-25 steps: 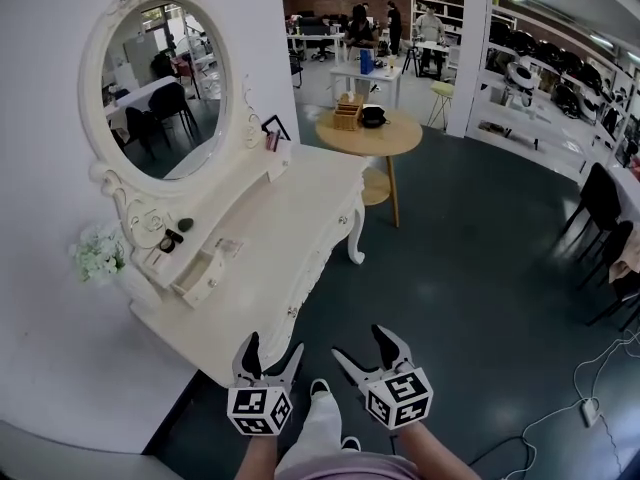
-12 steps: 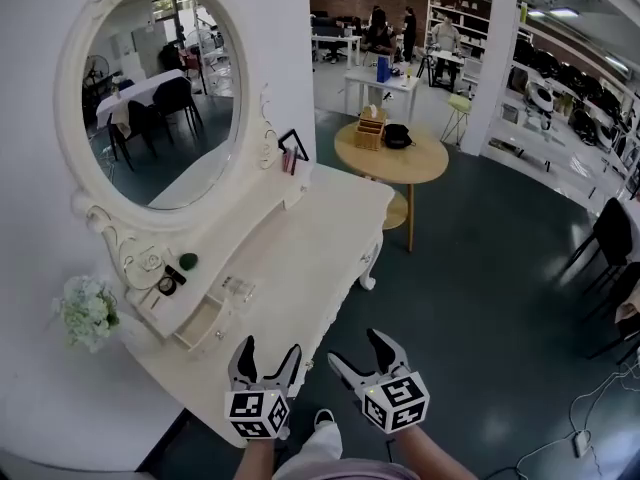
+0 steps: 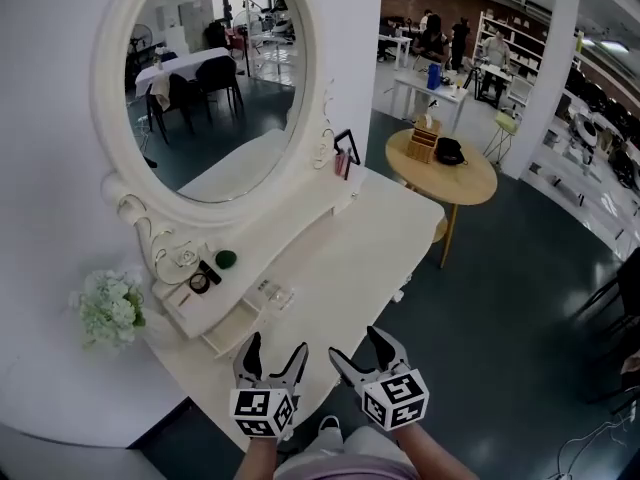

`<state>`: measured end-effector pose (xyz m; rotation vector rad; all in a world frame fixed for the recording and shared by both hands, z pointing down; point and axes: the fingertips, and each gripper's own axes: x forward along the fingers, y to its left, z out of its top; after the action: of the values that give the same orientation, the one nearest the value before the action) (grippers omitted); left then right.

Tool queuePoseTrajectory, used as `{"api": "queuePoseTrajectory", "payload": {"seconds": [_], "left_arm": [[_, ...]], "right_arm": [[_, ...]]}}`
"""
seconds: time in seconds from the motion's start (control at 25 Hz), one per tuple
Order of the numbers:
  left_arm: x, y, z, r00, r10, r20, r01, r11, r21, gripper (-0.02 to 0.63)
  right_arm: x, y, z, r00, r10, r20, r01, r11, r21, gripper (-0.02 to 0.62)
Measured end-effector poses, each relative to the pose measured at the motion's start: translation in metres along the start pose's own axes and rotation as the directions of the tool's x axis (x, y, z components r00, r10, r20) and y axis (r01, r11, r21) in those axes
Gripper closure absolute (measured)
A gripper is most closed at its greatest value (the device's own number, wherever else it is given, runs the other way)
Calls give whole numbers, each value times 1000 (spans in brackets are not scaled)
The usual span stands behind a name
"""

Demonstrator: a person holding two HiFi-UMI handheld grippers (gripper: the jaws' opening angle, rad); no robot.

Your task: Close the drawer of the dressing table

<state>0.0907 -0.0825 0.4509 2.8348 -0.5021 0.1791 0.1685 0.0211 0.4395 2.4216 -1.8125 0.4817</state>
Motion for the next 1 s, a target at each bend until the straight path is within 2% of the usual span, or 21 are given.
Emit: {"api": "queuePoseTrajectory", "payload": {"seconds": [0.32, 0.56, 0.76, 1.0], "left_arm": [[-10, 43, 2, 990, 138, 24, -137, 990, -38, 222], [-17, 64, -2, 965, 260, 18, -258, 963, -75, 222], [-19, 78, 0, 932, 361, 21, -358, 929, -89, 222], [-37, 91, 3, 866, 499, 35, -492, 863, -116, 224]], "right_arm": [[53, 27, 8, 988, 153, -38, -155, 987, -47, 241], [89, 42, 13, 955, 285, -80, -291, 953, -84, 241], [111, 47, 15, 922, 371, -113, -382, 919, -97, 241], [130, 55, 17, 870, 471, -143, -487, 866, -110, 242]]}}
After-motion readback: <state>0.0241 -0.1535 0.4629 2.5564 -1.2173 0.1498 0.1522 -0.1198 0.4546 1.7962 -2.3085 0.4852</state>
